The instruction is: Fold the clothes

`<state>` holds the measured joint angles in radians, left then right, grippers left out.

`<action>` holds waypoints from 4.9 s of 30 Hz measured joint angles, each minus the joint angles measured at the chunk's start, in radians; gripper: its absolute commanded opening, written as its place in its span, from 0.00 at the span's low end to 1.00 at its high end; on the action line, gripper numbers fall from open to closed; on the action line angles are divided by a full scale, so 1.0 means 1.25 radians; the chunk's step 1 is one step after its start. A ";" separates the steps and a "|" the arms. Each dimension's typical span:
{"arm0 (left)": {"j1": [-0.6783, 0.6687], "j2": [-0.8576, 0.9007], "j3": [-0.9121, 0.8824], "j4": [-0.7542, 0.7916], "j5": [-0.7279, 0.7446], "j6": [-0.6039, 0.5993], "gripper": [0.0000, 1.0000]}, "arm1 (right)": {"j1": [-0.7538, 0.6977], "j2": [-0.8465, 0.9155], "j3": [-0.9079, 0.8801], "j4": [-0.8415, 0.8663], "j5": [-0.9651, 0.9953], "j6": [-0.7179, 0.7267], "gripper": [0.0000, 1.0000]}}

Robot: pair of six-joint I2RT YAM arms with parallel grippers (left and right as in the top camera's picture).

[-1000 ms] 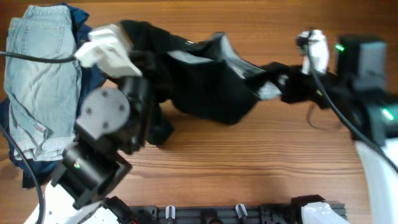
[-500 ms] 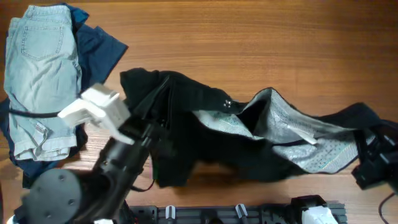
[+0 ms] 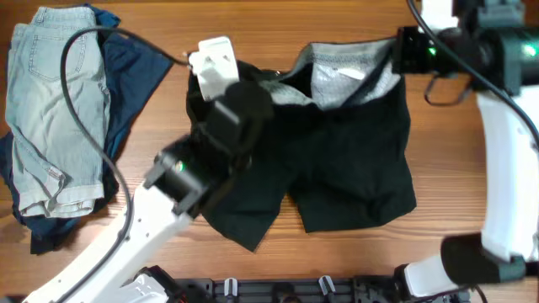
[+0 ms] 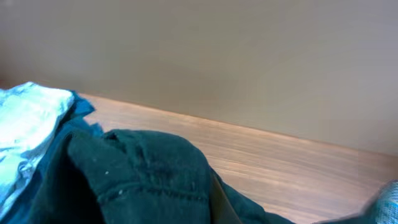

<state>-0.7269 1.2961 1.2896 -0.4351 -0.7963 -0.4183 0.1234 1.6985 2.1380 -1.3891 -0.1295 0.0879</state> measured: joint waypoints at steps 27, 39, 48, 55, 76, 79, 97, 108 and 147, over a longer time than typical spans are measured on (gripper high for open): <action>0.279 0.420 0.005 0.231 0.251 -0.031 1.00 | -0.045 0.401 -0.001 0.251 -0.020 0.062 0.97; 0.279 0.150 0.008 -0.090 0.522 -0.029 1.00 | -0.121 0.345 -0.002 -0.098 -0.049 0.069 0.77; 0.342 -0.057 0.009 -0.239 0.558 -0.075 1.00 | -0.121 -0.044 -0.216 -0.157 0.021 0.121 0.70; 0.392 -0.012 0.009 -0.252 0.598 -0.083 1.00 | -0.121 -0.086 -0.737 0.103 0.002 0.242 0.56; 0.392 0.028 0.009 -0.307 0.607 -0.084 1.00 | -0.121 -0.099 -1.104 0.471 0.014 0.497 0.04; 0.392 0.028 0.009 -0.307 0.606 -0.084 1.00 | -0.121 -0.099 -1.104 0.395 -0.013 0.544 0.04; 0.392 0.028 0.009 -0.292 0.624 -0.084 1.00 | -0.121 -0.275 -0.927 0.330 -0.111 0.325 0.98; 0.451 0.036 0.009 -0.172 0.641 -0.064 0.98 | 0.044 -0.294 -0.896 0.472 -0.182 0.316 0.04; 0.524 0.215 0.008 0.006 0.767 0.054 1.00 | -0.285 0.017 -0.418 0.290 -0.158 0.098 0.86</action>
<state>-0.0723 1.5650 1.2999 -0.4274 0.1619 -0.3508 -0.2325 1.7203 1.6150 -1.0271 -0.3267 0.2100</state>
